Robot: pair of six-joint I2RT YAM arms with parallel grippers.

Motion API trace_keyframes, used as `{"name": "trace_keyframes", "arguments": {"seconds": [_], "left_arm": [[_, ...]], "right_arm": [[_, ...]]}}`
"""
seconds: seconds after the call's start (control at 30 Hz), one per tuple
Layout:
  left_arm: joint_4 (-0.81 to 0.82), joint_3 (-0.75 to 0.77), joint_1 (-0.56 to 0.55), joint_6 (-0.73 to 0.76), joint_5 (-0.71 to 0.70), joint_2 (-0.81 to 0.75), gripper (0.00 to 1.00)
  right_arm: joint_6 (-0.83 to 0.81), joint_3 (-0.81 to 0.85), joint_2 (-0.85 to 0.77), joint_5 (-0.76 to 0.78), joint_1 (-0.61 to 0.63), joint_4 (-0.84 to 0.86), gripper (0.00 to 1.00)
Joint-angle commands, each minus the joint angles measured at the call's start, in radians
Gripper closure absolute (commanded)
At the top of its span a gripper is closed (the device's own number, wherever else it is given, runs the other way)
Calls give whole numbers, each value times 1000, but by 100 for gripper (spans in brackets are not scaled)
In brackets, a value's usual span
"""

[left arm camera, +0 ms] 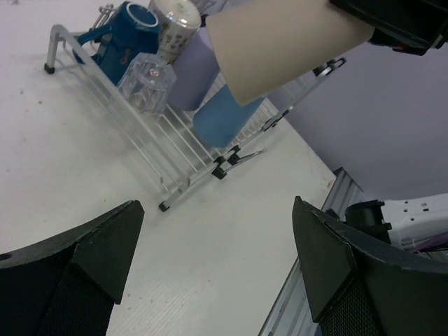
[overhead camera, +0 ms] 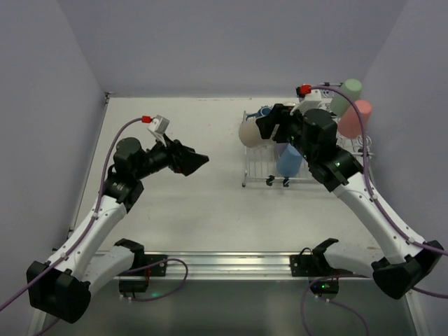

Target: Unload the cups from the dish rack

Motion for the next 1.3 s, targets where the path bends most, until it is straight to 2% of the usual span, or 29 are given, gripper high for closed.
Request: {"name": "trace_keyframes", "arguments": {"seconds": [0.0, 0.07, 0.13, 0.27, 0.47, 0.57, 0.63, 0.67, 0.73, 0.77, 0.83, 0.87, 0.93, 1.0, 1.03, 1.13, 1.2, 1.23, 1.27], "left_arm": [[184, -17, -6, -178, 75, -52, 6], [242, -43, -6, -218, 69, -82, 7], [316, -84, -6, -290, 70, -102, 9], [419, -138, -6, -382, 79, -136, 11], [497, -166, -6, -425, 89, -136, 14], [551, -178, -6, -459, 102, -116, 19], [586, -183, -6, -471, 107, -107, 27], [592, -186, -6, -476, 104, -106, 35], [603, -186, -6, -476, 101, -107, 43], [603, -186, -6, -473, 96, -107, 55], [602, -187, -6, -468, 86, -119, 70], [594, -189, -6, -458, 67, -124, 85], [542, -181, -6, -433, 41, -141, 98], [423, -148, -6, -361, -19, -152, 100], [380, -132, -6, -332, -42, -155, 100], [167, -22, -6, -168, -161, -124, 100], [-14, 58, -6, -97, -302, -89, 100], [-79, 145, -6, -64, -353, -40, 100], [-137, 190, -6, -9, -459, -11, 100]], "right_arm": [[154, -61, -43, -293, 6, 232, 73], [276, -98, -55, -433, 7, 405, 75], [387, -139, -58, -500, 7, 538, 76], [481, -164, -38, -633, 6, 629, 75], [548, -236, -26, -678, 17, 712, 75], [576, -254, 8, -707, 24, 743, 75], [587, -257, 29, -715, 35, 761, 75], [593, -259, 49, -717, 41, 769, 75], [613, -263, 72, -720, 44, 801, 75], [622, -274, 91, -723, 47, 818, 76], [656, -286, 109, -727, 47, 876, 76], [665, -294, 129, -727, 46, 893, 76], [688, -299, 147, -736, 47, 926, 75], [693, -305, 167, -741, 49, 945, 62], [686, -306, 170, -735, 49, 944, 40], [627, -303, 164, -720, 49, 881, 4], [558, -299, 148, -682, 47, 787, 1], [529, -302, 122, -659, 47, 757, 1], [501, -306, 106, -611, 50, 719, 1]]}}
